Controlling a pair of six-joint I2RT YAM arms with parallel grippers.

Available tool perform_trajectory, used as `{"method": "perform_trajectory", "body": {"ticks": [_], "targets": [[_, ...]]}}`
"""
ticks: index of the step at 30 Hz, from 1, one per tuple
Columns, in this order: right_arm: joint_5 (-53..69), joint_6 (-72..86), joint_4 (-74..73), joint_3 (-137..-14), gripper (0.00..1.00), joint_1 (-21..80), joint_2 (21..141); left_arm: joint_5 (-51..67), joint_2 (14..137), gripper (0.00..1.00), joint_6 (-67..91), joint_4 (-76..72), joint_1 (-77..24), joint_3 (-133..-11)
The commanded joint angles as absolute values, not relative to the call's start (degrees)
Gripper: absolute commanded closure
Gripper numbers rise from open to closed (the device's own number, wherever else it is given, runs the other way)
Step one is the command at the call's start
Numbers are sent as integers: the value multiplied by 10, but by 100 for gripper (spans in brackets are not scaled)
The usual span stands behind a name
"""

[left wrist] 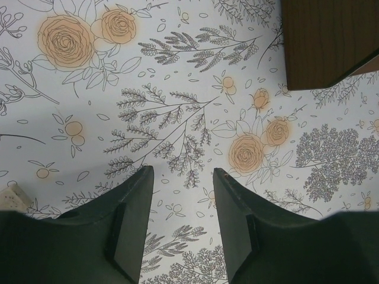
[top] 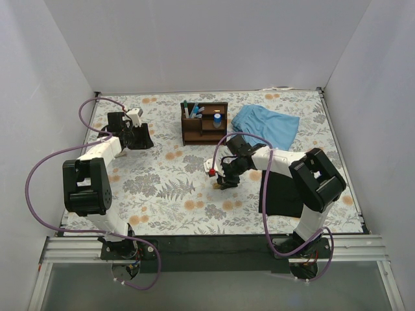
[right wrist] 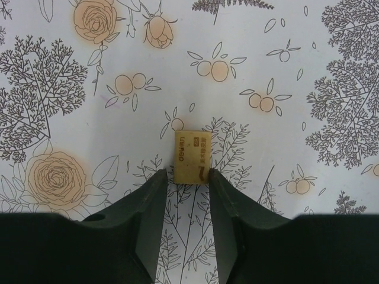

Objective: Sort the stationery into containers
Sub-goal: Pick up the stationery from the center of the board, then place the stationery in the storage box.

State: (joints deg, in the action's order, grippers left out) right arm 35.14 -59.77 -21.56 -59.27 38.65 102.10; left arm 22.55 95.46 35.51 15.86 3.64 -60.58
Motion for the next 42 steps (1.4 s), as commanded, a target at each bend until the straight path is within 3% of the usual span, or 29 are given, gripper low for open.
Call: {"method": "perform_trajectory", "body": {"ticks": [1,7,9,11,16,25,42], "targets": [[352,-597,-224,-599,62,388,1018,237,932,55,362,149,40,-605],[324,-537,-218,-601,82,388,992,243,935,55,363,146,40,-609],[292,-421,-202,-614,94,387,973,250,939,55,377,144,40,-617],[287,-348,-200,-641,98,378,963,269,946,56,401,142,40,-622],[277,-188,-163,-629,99,377,918,285,961,56,431,128,37,-641],[199,-37,-104,-630,99,368,916,292,977,56,423,128,37,-651],[64,146,-59,-743,99,307,1038,291,960,56,420,138,38,-621]]}}
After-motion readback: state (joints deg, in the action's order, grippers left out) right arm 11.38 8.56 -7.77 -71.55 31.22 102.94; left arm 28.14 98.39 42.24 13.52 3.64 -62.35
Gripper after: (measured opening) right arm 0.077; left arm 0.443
